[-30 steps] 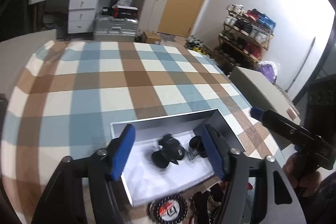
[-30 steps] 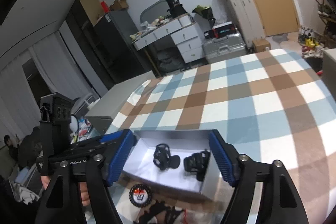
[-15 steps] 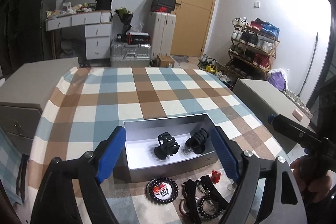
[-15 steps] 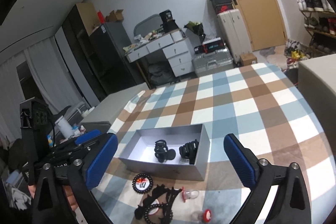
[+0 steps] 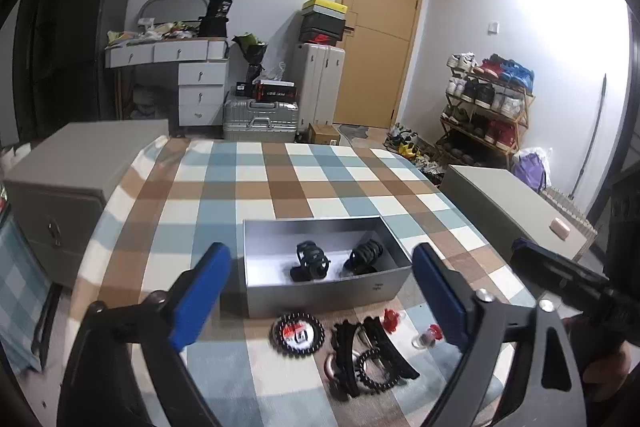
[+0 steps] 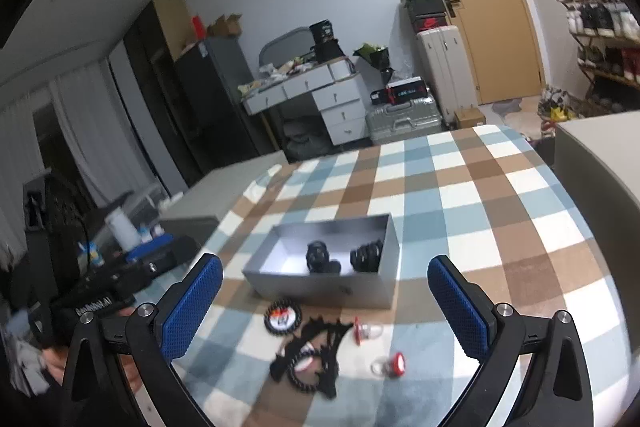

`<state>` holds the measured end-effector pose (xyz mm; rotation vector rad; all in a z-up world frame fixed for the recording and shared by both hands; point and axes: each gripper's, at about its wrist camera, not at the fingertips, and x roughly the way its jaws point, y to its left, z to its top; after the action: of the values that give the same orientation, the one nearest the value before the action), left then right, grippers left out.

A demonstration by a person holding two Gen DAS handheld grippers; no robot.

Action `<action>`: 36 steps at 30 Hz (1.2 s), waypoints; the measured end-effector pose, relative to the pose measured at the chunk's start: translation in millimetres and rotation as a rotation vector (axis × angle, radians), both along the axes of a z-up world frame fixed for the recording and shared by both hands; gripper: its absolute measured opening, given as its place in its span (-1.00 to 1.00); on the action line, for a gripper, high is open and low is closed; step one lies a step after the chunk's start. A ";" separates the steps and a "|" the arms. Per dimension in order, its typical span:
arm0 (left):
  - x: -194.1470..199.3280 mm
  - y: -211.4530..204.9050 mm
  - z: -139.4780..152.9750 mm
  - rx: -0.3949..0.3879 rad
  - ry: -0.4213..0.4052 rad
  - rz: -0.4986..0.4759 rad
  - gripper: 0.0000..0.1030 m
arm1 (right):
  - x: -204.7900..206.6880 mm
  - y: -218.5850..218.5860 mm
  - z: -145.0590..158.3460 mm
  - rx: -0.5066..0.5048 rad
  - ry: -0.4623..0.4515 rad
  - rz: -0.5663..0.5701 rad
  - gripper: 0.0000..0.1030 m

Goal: Organize jewelry
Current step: 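Withdraw the right tool from the box back toward the jewelry pile, then grasp the clear ring with red top using the right tool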

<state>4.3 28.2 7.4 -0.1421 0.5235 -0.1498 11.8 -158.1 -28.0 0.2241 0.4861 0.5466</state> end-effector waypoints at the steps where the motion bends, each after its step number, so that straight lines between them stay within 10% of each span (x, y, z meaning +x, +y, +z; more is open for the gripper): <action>1: -2.8 1.3 -1.3 -0.011 0.001 0.012 0.96 | -4.8 1.0 -0.6 -0.016 -0.008 -0.005 1.00; 15: -26.4 6.6 -38.9 -0.017 0.071 0.050 0.98 | -39.5 9.0 -28.0 -0.195 -0.084 -0.030 1.00; 27: -28.0 -7.9 -62.1 -0.005 0.142 -0.006 0.98 | -25.4 2.3 -76.5 -0.238 0.038 -0.025 0.96; 36: -18.2 -6.3 -74.9 -0.001 0.201 -0.021 0.98 | 11.4 8.0 -108.2 -0.246 0.192 -0.016 0.22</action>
<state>-13.9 22.0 -67.5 -0.1537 0.7249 -0.1573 23.3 -150.2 -136.2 0.0449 0.7323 0.4472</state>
